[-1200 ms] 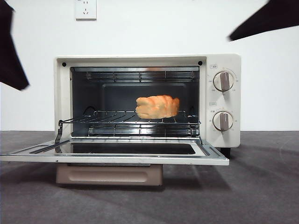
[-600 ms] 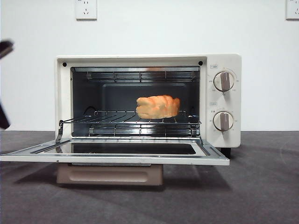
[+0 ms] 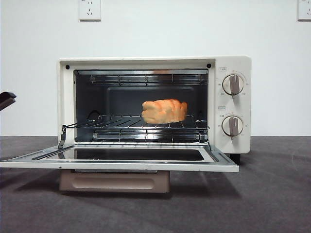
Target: The left arm flap open the oven, the right arm pick bread and place it into oven, the left arm flap close the oven
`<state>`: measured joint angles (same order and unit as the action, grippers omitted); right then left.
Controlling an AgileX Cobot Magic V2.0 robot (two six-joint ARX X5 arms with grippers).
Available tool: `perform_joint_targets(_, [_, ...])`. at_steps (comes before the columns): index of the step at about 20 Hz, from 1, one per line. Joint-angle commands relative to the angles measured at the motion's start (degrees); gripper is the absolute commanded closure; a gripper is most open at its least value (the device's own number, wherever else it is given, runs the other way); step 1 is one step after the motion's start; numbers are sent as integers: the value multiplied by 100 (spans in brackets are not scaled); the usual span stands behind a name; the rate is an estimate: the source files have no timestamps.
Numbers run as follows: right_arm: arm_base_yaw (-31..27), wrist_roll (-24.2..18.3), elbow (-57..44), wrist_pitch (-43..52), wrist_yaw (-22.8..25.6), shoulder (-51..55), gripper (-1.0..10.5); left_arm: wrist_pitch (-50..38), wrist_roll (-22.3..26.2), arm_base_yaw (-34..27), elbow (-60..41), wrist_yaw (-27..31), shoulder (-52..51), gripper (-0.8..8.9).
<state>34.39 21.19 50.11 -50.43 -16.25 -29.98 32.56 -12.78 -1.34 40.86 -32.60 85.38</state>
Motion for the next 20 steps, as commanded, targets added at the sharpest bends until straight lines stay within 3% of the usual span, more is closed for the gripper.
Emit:
perform_joint_targets(1, [28, -63, 111, 107, 149, -11, 547, 4, 122, 42, 61, -306, 81, 799])
perform_joint_targets(20, [28, 87, 111, 116, 278, -13, 547, 85, 146, 280, 66, -1060, 76, 798])
